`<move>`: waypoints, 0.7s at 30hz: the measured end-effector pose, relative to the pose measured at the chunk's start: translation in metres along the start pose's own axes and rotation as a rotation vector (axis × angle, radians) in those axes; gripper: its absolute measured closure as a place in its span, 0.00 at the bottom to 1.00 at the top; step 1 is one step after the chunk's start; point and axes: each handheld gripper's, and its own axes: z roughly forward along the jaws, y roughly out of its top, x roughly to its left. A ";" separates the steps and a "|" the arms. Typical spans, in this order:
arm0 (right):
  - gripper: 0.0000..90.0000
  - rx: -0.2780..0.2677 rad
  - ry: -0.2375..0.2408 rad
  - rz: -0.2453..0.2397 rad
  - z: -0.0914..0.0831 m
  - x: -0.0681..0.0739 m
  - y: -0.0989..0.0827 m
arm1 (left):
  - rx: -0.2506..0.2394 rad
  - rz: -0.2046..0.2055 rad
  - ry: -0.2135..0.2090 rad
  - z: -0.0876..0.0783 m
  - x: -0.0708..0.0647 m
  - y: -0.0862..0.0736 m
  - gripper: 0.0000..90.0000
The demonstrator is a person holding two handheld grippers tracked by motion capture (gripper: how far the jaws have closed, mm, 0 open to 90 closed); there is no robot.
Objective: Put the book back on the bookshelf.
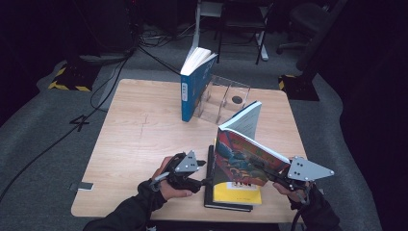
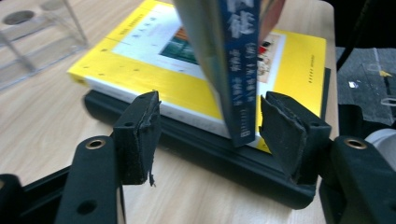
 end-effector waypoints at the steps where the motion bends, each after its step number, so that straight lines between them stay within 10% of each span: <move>1: 0.93 -0.001 0.000 -0.001 0.000 0.000 0.000 | -0.007 0.001 -0.003 0.005 -0.002 0.001 0.41; 13: 0.92 -0.005 0.018 -0.023 -0.004 0.002 0.000 | -0.185 0.039 0.002 0.025 0.001 0.032 0.46; 21: 0.89 -0.008 0.011 -0.031 -0.007 0.003 -0.001 | -0.213 0.081 0.007 0.026 0.000 0.045 0.53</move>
